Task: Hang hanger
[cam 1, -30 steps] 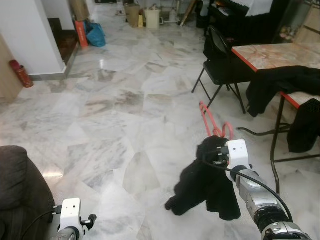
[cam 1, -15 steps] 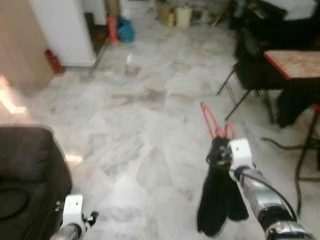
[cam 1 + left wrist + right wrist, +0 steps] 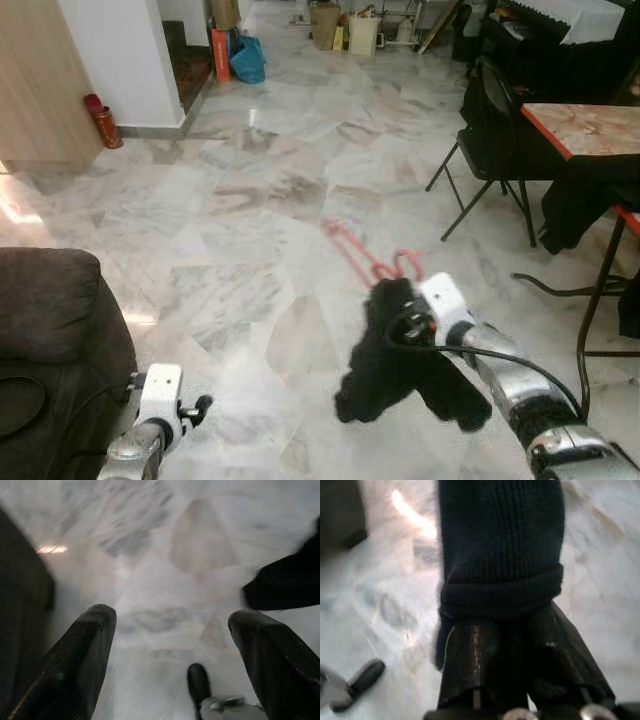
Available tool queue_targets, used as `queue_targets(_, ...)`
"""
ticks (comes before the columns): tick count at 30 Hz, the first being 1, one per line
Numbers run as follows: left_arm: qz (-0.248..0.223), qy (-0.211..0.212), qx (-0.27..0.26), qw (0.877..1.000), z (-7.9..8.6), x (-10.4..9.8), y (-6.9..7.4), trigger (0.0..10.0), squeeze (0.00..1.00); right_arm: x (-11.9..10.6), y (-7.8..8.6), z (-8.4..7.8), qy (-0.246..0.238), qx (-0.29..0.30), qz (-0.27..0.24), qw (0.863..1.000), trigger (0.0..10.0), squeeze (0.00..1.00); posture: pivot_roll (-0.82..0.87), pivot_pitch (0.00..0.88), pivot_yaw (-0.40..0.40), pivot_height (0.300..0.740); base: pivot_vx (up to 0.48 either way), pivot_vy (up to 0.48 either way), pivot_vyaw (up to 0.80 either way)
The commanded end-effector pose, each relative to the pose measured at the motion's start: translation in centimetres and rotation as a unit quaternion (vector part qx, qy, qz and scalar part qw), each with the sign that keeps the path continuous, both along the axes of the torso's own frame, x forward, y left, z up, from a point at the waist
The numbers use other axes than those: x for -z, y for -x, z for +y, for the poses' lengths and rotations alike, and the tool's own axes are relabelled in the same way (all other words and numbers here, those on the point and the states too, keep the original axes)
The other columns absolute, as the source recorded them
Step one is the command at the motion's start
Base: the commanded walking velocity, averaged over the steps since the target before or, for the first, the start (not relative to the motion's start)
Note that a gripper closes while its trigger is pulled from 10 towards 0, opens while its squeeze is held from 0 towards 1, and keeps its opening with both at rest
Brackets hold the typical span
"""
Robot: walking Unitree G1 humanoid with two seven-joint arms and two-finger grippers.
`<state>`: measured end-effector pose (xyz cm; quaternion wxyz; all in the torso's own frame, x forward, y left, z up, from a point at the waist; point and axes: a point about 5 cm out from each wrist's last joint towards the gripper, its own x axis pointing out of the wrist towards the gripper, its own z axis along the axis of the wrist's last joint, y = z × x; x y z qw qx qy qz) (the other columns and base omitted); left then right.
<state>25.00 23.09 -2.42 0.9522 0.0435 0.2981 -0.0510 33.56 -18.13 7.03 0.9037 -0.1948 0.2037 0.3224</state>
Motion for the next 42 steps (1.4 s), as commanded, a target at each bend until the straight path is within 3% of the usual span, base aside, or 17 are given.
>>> queue_targets(1, -0.001, 0.001, 0.023, 1.000, 0.1, -0.3, -0.2, 10.0, 0.00, -1.4, -0.7, 0.3, 0.016, -0.037, -0.023, 0.999, 10.0, 0.00, 0.16, 0.000, -0.043, 0.732, 0.000, 0.000, 0.00)
queue_targets(10, -0.026, 0.122, 0.103, 0.987, -0.2, -2.0, -0.5, 10.0, 0.00, -5.0, -2.1, 2.7, 0.010, -0.170, -0.051, 0.984, 10.0, 0.00, 0.18, 0.000, -0.061, 0.732, 0.000, 0.000, 0.00)
queue_targets(16, -0.040, 0.210, 0.127, 0.969, -0.8, -2.6, 0.0, 10.0, 0.00, -6.1, -1.6, 4.6, 0.005, -0.283, -0.041, 0.958, 10.0, 0.00, 0.18, 0.000, -0.070, 0.732, 0.000, 0.000, 0.00)
queue_targets(20, -0.049, 0.252, 0.130, 0.958, -1.3, -2.8, 0.3, 10.0, 0.00, -7.2, -1.9, 5.2, 0.005, -0.316, -0.044, 0.948, 10.0, 0.00, 0.18, 0.000, -0.074, 0.732, 0.000, 0.000, 0.00)
queue_targets(26, -0.068, 0.261, 0.131, 0.954, -1.6, -3.2, 0.3, 10.0, 0.00, -8.3, -1.7, 6.0, -0.009, -0.374, -0.034, 0.927, 10.0, 0.00, 0.18, 0.000, -0.073, 0.732, 0.000, 0.000, 0.00)
queue_targets(33, -0.069, 0.265, 0.131, 0.953, -1.9, -3.4, 0.2, 10.0, 0.00, -9.1, -1.6, 7.0, -0.028, -0.409, -0.031, 0.912, 10.0, 0.00, 0.17, 0.000, -0.066, 0.732, 0.000, 0.000, 0.00)
queue_targets(42, -0.081, 0.277, 0.128, 0.949, -2.2, -3.9, -0.4, 10.0, 0.00, -10.0, -1.7, 8.8, -0.047, -0.431, -0.046, 0.900, 10.0, 0.00, 0.17, 0.000, -0.073, 0.732, 0.000, 0.000, 0.00)
